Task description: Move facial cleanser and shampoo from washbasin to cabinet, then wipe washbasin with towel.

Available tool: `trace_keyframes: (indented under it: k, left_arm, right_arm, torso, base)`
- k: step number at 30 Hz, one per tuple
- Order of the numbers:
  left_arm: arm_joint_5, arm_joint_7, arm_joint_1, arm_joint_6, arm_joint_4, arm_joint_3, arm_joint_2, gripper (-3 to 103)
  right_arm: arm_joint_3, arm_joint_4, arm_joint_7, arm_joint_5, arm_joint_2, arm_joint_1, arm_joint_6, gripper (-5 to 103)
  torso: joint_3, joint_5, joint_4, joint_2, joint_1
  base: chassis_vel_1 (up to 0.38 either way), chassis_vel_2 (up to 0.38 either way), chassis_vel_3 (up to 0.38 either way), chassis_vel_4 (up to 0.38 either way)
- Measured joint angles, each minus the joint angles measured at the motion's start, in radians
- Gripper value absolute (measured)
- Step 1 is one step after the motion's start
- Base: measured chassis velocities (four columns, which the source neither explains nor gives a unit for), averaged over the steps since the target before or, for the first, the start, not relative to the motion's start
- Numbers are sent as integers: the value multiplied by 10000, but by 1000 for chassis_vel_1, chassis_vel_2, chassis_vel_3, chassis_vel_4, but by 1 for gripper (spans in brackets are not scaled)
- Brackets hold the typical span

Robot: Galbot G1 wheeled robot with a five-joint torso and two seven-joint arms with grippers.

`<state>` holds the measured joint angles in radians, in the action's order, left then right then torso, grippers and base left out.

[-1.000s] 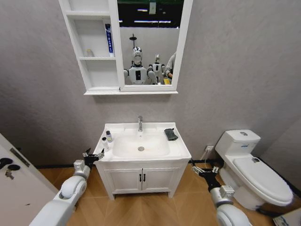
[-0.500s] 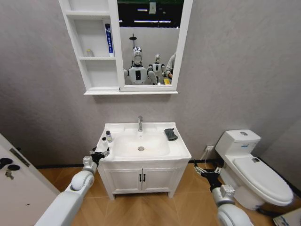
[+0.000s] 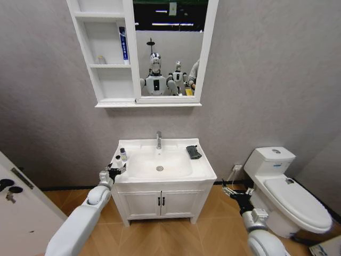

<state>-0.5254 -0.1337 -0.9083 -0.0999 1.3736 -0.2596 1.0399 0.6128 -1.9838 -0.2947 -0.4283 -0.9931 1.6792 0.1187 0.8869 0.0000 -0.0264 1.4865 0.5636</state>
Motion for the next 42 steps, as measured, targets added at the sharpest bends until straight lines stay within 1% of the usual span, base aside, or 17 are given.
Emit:
trace_keyframes:
  k: [7, 9, 11, 12, 15, 23, 27, 29, 30, 32, 33, 35, 36, 38, 39, 41, 42]
  left_arm:
    - [-14, 221, 71, 230, -365, -166, 109, 58]
    - [-12, 255, 31, 245, -363, -191, 112, 58]
    - [-11, 290, -33, 297, -337, -246, 145, 47]
    - [-11, 290, -33, 297, -337, -246, 145, 47]
    - [-11, 336, -161, 369, -148, -333, 152, 34]
    - [-178, 397, -689, 260, 786, -799, -110, 32]
    - [-265, 335, -1107, -159, 1945, -1220, -768, 32]
    - [-583, 196, -1366, -564, 2812, -1558, -1327, 32]
    - [-583, 196, -1366, -564, 2812, -1558, -1327, 32]
    - [-1087, 74, -1576, -1093, 3962, -1953, -2132, 32]
    - [-1087, 74, -1576, -1093, 3962, -1953, -2132, 32]
    - [-1793, -145, -1624, -1788, 5038, -2332, -3048, 32]
    - [-1793, -145, -1624, -1788, 5038, -2332, -3048, 32]
    - [-2837, -487, -1424, -2521, 5751, -2609, -3885, 32]
    - [-2837, -487, -1424, -2521, 5751, -2609, -3885, 32]
    - [-3721, -724, -746, -2975, 6062, -2663, -4691, 32]
    - [-3721, -724, -746, -2975, 6062, -2663, -4691, 32]
  right_arm:
    - [-15, 4, 29, -193, 107, -82, 23, 100]
    - [-15, 4, 29, -200, 109, -76, 24, 100]
    - [-15, 4, 30, -208, 114, -42, 32, 100]
    - [-15, 4, 30, -208, 114, -42, 32, 100]
    - [-15, 2, 32, -227, 144, -28, 43, 100]
    - [-1, -120, 19, -272, 75, 52, 41, 100]
    - [-20, -118, 7, -187, 12, 39, 24, 100]
    - [-94, -126, 2, -110, -12, 115, 7, 100]
    - [-94, -126, 2, -110, -12, 115, 7, 100]
    - [-160, -157, 2, -4, -13, 184, -1, 100]
    - [-160, -157, 2, -4, -13, 184, -1, 100]
    - [-209, -157, -6, 13, -7, 151, -31, 100]
    - [-209, -157, -6, 13, -7, 151, -31, 100]
    - [-275, -165, -63, -72, -1, 75, -126, 100]
    - [-275, -165, -63, -72, -1, 75, -126, 100]
    - [-321, -231, -137, -87, -56, -10, -197, 100]
    - [-321, -231, -137, -87, -56, -10, -197, 100]
  torso:
    - [0, 0, 1, 0, 0]
    - [-1, 0, 1, -1, 0]
    - [-1, 1, 1, 0, 0]
    - [-1, 1, 1, 0, 0]
    - [-1, 0, 1, 0, -1]
    - [-1, -3, 1, 0, -1]
    - [-1, -2, 1, 0, -1]
    - [-1, -2, 2, 0, -1]
    - [-1, -2, 2, 0, -1]
    - [-1, -1, 2, 0, -1]
    - [-1, -1, 2, 0, -1]
    - [-2, 1, 1, 1, -2]
    - [-2, 1, 1, 1, -2]
    - [-1, -4, 3, 0, -2]
    - [-1, -4, 3, 0, -2]
    - [-1, -2, 2, 0, -2]
    - [-1, -2, 2, 0, -2]
  base:
    - [0, 0, 0, 0]
    - [0, 0, 0, 0]
    - [0, 0, 0, 0]
    - [0, 0, 0, 0]
    - [0, 0, 0, 0]
    - [0, 0, 0, 0]
    - [0, 0, 0, 0]
    - [0, 0, 0, 0]
    - [0, 0, 0, 0]
    - [0, 0, 0, 0]
    - [0, 0, 0, 0]
    - [0, 0, 0, 0]
    - [0, 0, 0, 0]
    - [0, 0, 0, 0]
    - [0, 0, 0, 0]
    - [0, 0, 0, 0]
    - [0, 0, 0, 0]
